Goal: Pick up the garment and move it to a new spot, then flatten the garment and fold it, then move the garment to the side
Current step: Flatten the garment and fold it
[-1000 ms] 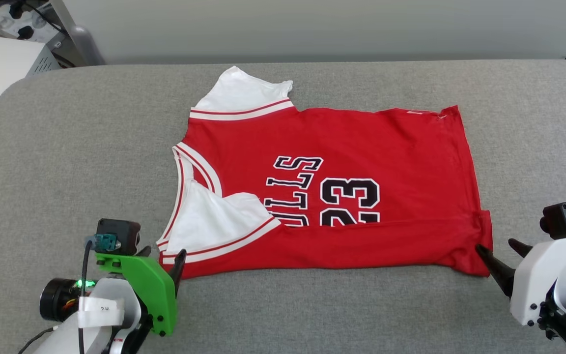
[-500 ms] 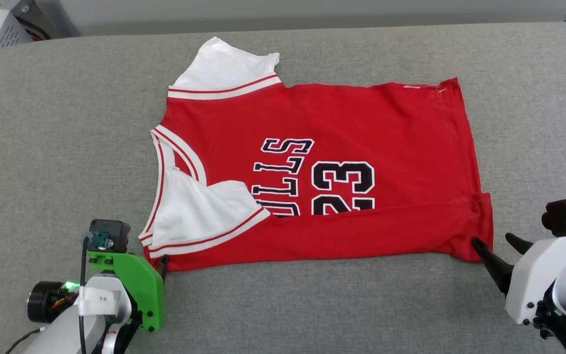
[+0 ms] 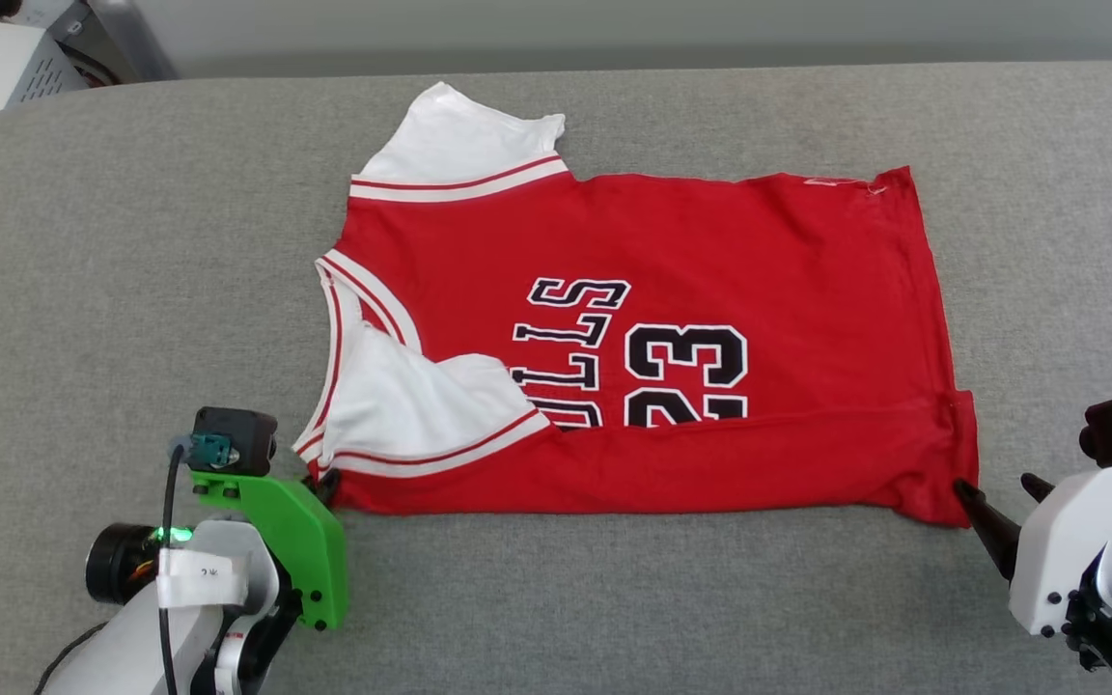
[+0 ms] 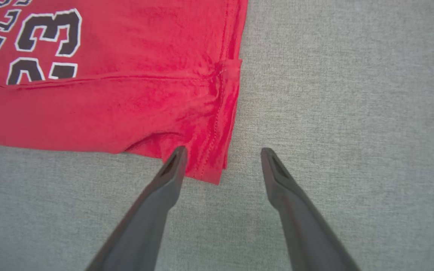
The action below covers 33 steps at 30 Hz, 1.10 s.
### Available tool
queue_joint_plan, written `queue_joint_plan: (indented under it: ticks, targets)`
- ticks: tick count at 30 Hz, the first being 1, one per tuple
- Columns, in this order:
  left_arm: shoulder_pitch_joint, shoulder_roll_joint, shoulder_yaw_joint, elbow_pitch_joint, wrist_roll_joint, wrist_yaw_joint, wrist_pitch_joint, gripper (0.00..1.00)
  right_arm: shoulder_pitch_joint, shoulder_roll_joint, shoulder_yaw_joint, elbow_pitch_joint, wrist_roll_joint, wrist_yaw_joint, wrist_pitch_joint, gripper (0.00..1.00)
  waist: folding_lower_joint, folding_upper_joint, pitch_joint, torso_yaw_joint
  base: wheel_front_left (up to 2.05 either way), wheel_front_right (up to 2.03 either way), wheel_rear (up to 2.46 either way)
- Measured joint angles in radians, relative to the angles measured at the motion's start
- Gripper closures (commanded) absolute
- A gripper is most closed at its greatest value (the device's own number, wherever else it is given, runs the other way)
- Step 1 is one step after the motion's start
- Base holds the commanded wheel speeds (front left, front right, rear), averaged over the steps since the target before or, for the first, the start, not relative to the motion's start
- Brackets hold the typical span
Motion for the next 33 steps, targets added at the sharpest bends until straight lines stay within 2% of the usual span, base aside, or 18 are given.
queue_joint_plan:
  ticks: [3, 9, 17, 18, 19, 33]
  targets:
    - [0.002, 0.004, 0.01, -0.069, 0.008, 0.014, -0.024, 1.0, -0.023, 0.016, -0.028, 0.053, -0.031, 0.0, -0.002, 0.0, 0.0, 0.0, -0.006, 0.018, 0.0, 0.0, 0.0]
    - [0.007, 0.025, 0.004, -0.196, 0.026, 0.051, 0.0, 1.0, -0.068, 0.056, -0.043, 0.133, -0.047, 0.0, 0.008, 0.0, 0.0, 0.0, -0.001, 0.046, 0.0, 0.0, 0.0]
    - [0.026, 0.035, -0.009, -0.241, 0.031, 0.074, 0.02, 1.0, -0.087, 0.066, -0.046, 0.217, -0.055, 0.0, 0.02, 0.0, 0.0, 0.0, 0.02, 0.061, 0.0, 0.0, 0.0]
    - [0.029, 0.035, -0.012, -0.24, 0.031, 0.074, 0.02, 1.0, -0.091, 0.064, -0.038, 0.241, -0.052, 0.0, 0.02, 0.63, 0.0, 0.0, 0.023, 0.063, 0.0, 0.0, 0.0]
    - [0.029, 0.035, -0.012, -0.239, 0.031, 0.074, 0.02, 1.0, -0.093, 0.062, -0.036, 0.25, -0.051, 0.0, 0.02, 1.0, 0.0, 0.0, 0.022, 0.063, 0.0, 0.0, 0.0]
    - [0.071, 0.041, -0.019, -0.205, 0.012, 0.075, 0.034, 1.0, -0.094, 0.025, -0.027, 0.281, 0.0, 0.0, 0.022, 1.0, 0.0, 0.0, -0.052, 0.059, 0.0, 0.0, 0.0]
